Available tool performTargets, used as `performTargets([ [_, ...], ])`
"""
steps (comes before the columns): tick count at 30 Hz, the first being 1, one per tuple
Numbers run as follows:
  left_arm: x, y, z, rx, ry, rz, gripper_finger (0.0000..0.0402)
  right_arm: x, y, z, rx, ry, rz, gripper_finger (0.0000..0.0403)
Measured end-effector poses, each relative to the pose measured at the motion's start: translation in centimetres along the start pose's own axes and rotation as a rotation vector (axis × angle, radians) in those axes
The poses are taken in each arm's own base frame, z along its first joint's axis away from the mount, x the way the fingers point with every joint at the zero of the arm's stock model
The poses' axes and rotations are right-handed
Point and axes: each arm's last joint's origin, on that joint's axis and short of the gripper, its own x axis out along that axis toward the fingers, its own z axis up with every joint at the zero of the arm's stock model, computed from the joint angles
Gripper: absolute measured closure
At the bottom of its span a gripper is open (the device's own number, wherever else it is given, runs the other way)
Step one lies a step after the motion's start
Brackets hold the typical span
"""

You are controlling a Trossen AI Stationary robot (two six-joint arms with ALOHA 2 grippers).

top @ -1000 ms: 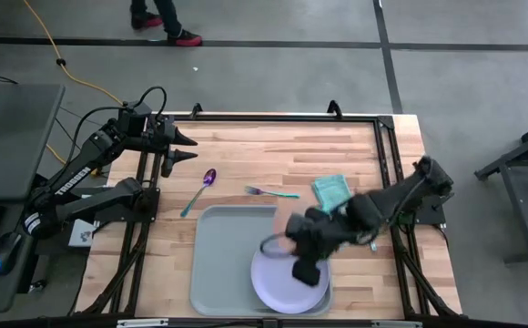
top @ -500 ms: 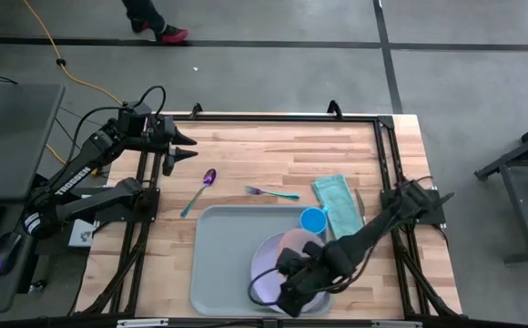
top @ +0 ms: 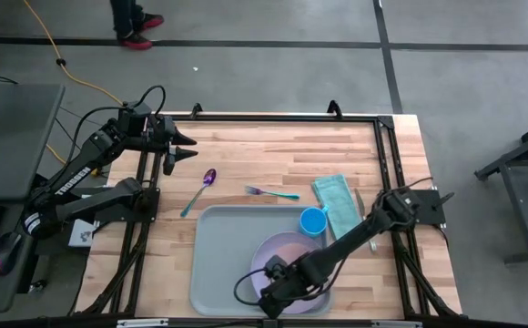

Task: Set up tray
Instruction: Put the light orange bowl on the violet plate

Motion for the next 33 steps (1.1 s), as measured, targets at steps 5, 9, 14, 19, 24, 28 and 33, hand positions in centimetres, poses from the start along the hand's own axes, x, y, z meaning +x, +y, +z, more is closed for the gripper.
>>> performTargets([
  [5,0.0,0.0,0.0,0.019,0.000,-0.001,0.0190,1.1,-0.2,-0.1,0.027,0.039,-0.023,0.0402],
  [9,0.0,0.0,0.0,0.024,0.000,0.000,0.0190,1.1,-0.2,0.0,0.052,0.041,-0.027,0.0402],
  [14,0.0,0.0,0.0,0.028,0.001,-0.001,0.0190,1.3,-0.4,0.1,0.059,0.072,-0.036,0.0402],
  [19,0.0,0.0,0.0,0.028,0.001,-0.002,0.0190,1.4,-0.5,0.0,0.053,0.084,-0.042,0.0402],
  [24,0.0,0.0,0.0,0.028,0.001,0.003,0.0190,1.5,-0.6,0.1,0.056,0.063,-0.052,0.0390],
  [28,0.0,0.0,0.0,0.029,0.001,0.004,0.0190,1.8,-1.1,0.3,0.062,0.061,-0.097,0.0358],
  [33,0.0,0.0,0.0,0.030,0.002,0.005,0.0190,1.8,-1.3,0.3,0.048,0.044,-0.118,0.0309],
])
